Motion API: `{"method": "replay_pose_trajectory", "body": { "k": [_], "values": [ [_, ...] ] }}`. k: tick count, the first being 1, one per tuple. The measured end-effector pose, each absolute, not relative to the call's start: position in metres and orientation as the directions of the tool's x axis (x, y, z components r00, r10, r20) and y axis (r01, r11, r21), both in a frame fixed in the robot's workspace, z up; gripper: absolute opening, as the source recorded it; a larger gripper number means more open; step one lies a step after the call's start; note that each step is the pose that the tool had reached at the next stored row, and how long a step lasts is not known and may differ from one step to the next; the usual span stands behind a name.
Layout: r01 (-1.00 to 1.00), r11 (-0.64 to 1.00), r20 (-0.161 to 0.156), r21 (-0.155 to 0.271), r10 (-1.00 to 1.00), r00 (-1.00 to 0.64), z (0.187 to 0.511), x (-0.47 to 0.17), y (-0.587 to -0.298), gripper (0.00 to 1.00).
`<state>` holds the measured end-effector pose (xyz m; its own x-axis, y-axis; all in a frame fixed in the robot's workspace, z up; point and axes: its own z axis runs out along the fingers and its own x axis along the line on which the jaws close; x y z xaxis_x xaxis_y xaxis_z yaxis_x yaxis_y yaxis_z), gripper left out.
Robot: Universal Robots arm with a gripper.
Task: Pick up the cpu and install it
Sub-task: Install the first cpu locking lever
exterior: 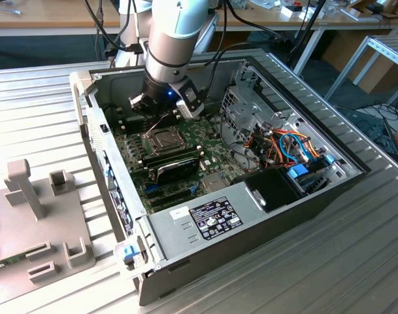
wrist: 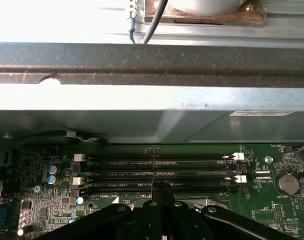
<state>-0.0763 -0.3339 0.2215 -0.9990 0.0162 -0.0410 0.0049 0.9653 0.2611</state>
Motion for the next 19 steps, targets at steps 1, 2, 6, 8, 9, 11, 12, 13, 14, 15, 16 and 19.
{"method": "replay_pose_trajectory", "body": {
  "k": [1,2,6,8,9,11,12,13,14,15,16,19],
  "values": [
    [0.005,0.965,-0.041,0.261,0.016,-0.999,0.221,-0.076,-0.334,0.11],
    [0.005,0.965,-0.041,0.261,0.016,-0.999,0.221,-0.076,-0.334,0.11],
    [0.005,0.965,-0.041,0.261,0.016,-0.999,0.22,-0.073,-0.334,0.11],
    [0.005,0.965,-0.041,0.261,0.016,-0.999,0.22,-0.072,-0.334,0.11],
    [0.005,0.965,-0.041,0.261,0.016,-0.999,0.219,-0.071,-0.334,0.11],
    [0.005,0.965,-0.041,0.261,0.016,-0.999,0.217,-0.068,-0.334,0.11],
    [0.005,0.965,-0.041,0.261,0.016,-0.999,0.217,-0.068,-0.334,0.11],
    [0.005,0.965,-0.041,0.261,0.016,-0.999,0.216,-0.067,-0.334,0.11],
    [0.005,0.965,-0.041,0.261,0.016,-0.999,0.216,-0.067,-0.334,0.11],
    [0.005,0.965,-0.041,0.261,0.016,-0.999,0.214,-0.066,-0.334,0.11],
    [0.005,0.965,-0.041,0.261,0.016,-0.999,0.213,-0.065,-0.334,0.11],
    [0.005,0.965,-0.041,0.261,0.016,-0.999,0.212,-0.064,-0.334,0.11]
  ]
}}
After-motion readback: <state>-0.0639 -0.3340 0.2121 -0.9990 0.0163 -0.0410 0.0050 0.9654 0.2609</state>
